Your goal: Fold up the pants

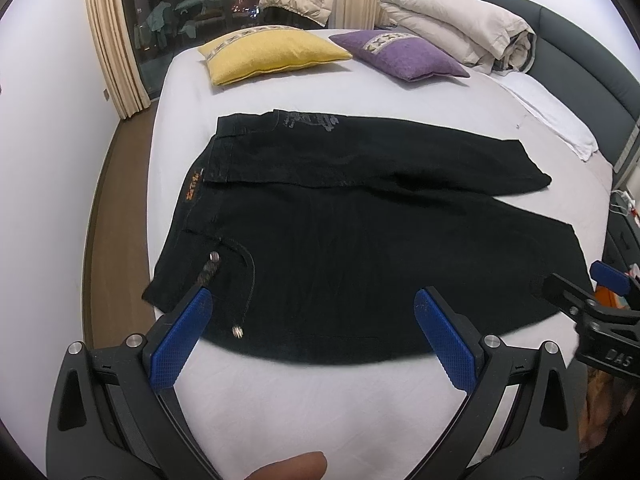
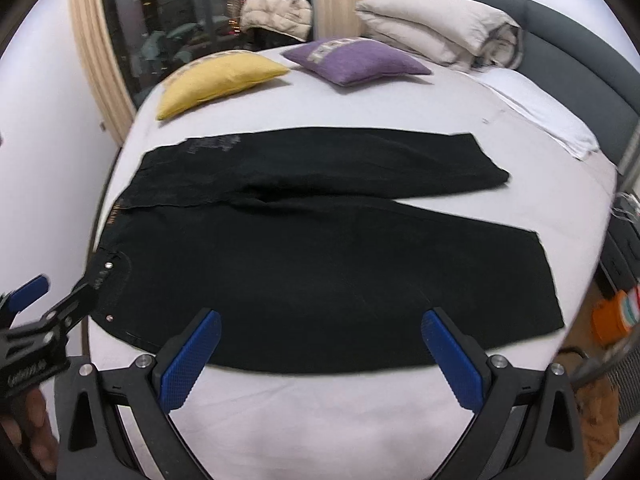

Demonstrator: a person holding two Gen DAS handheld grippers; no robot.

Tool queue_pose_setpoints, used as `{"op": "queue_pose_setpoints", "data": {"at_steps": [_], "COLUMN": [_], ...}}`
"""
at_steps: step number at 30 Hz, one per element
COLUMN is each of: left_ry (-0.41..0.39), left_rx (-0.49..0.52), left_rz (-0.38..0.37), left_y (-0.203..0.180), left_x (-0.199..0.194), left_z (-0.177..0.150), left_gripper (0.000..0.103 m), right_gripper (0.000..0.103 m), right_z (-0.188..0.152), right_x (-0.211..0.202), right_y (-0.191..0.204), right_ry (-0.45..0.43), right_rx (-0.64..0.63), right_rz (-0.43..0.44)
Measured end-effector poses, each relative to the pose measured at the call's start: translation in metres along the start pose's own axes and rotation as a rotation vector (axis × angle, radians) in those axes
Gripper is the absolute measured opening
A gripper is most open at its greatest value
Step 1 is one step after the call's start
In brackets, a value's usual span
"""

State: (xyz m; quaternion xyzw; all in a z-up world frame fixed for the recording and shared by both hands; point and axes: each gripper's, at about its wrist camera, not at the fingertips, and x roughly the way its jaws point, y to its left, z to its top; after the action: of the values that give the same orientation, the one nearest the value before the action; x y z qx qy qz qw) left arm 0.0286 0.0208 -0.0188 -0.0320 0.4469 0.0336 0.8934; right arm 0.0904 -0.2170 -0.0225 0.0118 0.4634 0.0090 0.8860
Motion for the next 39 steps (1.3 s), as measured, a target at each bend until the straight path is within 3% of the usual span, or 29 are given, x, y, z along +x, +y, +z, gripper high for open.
{"op": "queue_pose_setpoints", "data": {"at_steps": [3, 7, 10, 12, 16, 19, 21, 23, 27, 35, 37, 38, 39], "left_ry": [-0.015, 0.024, 0.056, 0.058, 0.05, 0.095, 0.144, 0.214, 0.329, 0.467, 0.468, 0.463, 0.46], "left_rx": [0.03, 0.09, 0.19, 0.249, 0.378, 0.487, 0.53, 0.569, 0.618, 0.594, 0.605, 0.611, 0.613], "left_rz": [-0.016, -0.123, -0.047, -0.039, -0.051, -0.062, -0.114, -0.164, -0.2, -0.237, -0.229, -0.236, -0.252], "left_y": [0.013, 0.034, 0.049, 0.063, 0.08, 0.084, 0.085, 0.081, 0.081, 0.083, 0.081, 0.08, 0.078], "left_x": [0.017, 0.056, 0.092, 0.12, 0.174, 0.22, 0.249, 0.275, 0.322, 0.386, 0.39, 0.389, 0.387], "left_z": [0.021, 0.064, 0.107, 0.147, 0.218, 0.262, 0.282, 0.294, 0.299, 0.298, 0.294, 0.293, 0.293], "left_gripper": [0.103, 0.103, 0.103, 0.103, 0.103, 0.103, 0.101, 0.093, 0.093, 0.093, 0.09, 0.081, 0.062], "right_gripper": [0.103, 0.103, 0.103, 0.102, 0.088, 0.083, 0.081, 0.08, 0.078, 0.073, 0.072, 0.071, 0.07], "right_z": [0.016, 0.058, 0.101, 0.124, 0.173, 0.198, 0.212, 0.224, 0.235, 0.238, 0.241, 0.243, 0.245], "right_x": [0.008, 0.029, 0.055, 0.072, 0.114, 0.145, 0.167, 0.189, 0.221, 0.259, 0.266, 0.27, 0.272], "right_y": [0.002, -0.003, -0.003, -0.001, 0.008, 0.012, 0.008, 0.005, -0.002, -0.003, -0.004, -0.003, -0.002], "right_ry": [-0.023, -0.072, -0.109, -0.097, -0.063, -0.027, -0.002, 0.016, 0.05, 0.094, 0.106, 0.11, 0.114], "right_rx": [-0.053, -0.138, -0.241, -0.306, -0.479, -0.538, -0.549, -0.57, -0.603, -0.631, -0.629, -0.631, -0.635], "right_rz": [0.088, 0.183, 0.26, 0.298, 0.429, 0.46, 0.492, 0.51, 0.546, 0.557, 0.557, 0.555, 0.552]}}
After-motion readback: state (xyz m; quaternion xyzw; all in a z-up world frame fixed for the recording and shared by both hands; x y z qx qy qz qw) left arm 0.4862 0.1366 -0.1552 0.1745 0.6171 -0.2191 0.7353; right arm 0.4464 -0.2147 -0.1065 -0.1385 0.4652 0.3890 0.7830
